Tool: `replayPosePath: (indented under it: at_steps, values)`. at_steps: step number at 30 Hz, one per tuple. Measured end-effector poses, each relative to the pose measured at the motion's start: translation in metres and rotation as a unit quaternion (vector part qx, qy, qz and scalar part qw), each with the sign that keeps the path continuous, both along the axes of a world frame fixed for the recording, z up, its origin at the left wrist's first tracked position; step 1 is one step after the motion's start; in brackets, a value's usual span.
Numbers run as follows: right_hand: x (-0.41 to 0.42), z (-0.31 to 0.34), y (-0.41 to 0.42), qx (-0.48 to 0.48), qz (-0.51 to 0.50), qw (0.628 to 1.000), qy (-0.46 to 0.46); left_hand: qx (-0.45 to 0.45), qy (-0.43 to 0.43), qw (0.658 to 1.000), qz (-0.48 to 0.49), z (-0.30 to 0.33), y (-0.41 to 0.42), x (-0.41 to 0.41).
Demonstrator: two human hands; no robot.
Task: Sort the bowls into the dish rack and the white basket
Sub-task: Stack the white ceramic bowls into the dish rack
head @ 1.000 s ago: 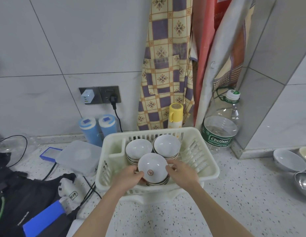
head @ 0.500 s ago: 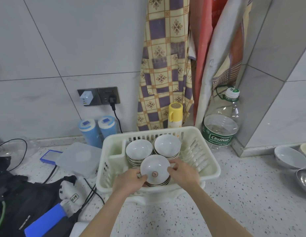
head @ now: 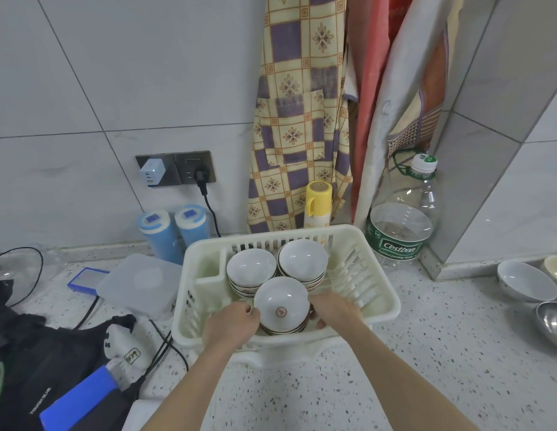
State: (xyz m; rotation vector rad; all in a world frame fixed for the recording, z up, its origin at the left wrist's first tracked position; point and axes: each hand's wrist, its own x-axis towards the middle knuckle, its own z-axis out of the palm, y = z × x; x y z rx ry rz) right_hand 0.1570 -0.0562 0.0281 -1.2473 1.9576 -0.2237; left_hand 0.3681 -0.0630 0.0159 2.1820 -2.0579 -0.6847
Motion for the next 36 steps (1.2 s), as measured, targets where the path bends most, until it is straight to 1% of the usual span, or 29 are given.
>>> replayPosePath:
  at_steps: [4, 11, 15, 19, 22, 24, 28, 32, 34, 35, 36]
  values:
    - [-0.001, 0.005, -0.002, 0.018, -0.015, 0.999, -0.043, -0.004, -0.001, 1.000, 0.005, -0.001, -0.001, 0.000]
    - [0.000, 0.005, -0.002, 0.023, 0.025, 0.999, -0.021, -0.018, 0.009, 1.000, 0.020, -0.004, -0.002, 0.000]
    - [0.000, 0.006, -0.002, 0.030, 0.042, 0.998, -0.028, -0.027, 0.013, 0.999, 0.033, -0.005, -0.001, 0.000]
    - [0.000, 0.004, 0.001, 0.019, 0.042, 0.999, -0.013, -0.033, 0.019, 0.998, 0.047, -0.004, 0.002, -0.002]
    - [0.001, 0.003, 0.002, 0.006, 0.021, 1.000, -0.009, -0.046, 0.026, 0.997, 0.064, -0.003, 0.005, -0.003]
    - [0.001, 0.003, 0.003, -0.011, 0.005, 1.000, -0.010, -0.049, 0.033, 0.995, 0.076, -0.002, 0.007, -0.003]
    - [-0.001, 0.000, 0.007, -0.061, -0.008, 0.998, 0.022, -0.072, 0.047, 0.991, 0.102, -0.002, 0.009, -0.002]
    - [-0.002, -0.001, 0.013, -0.166, -0.053, 0.984, 0.022, -0.129, 0.086, 0.979, 0.135, -0.005, 0.016, -0.002]
    - [-0.005, -0.003, 0.017, -0.212, -0.046, 0.976, -0.017, -0.158, 0.104, 0.972, 0.137, -0.005, 0.018, -0.004]
    - [-0.007, -0.002, 0.018, -0.225, -0.039, 0.972, -0.056, -0.175, 0.129, 0.965, 0.148, -0.005, 0.019, -0.006]
    - [-0.011, 0.000, 0.020, -0.233, -0.040, 0.966, -0.109, -0.192, 0.173, 0.952, 0.167, -0.002, 0.021, -0.010]
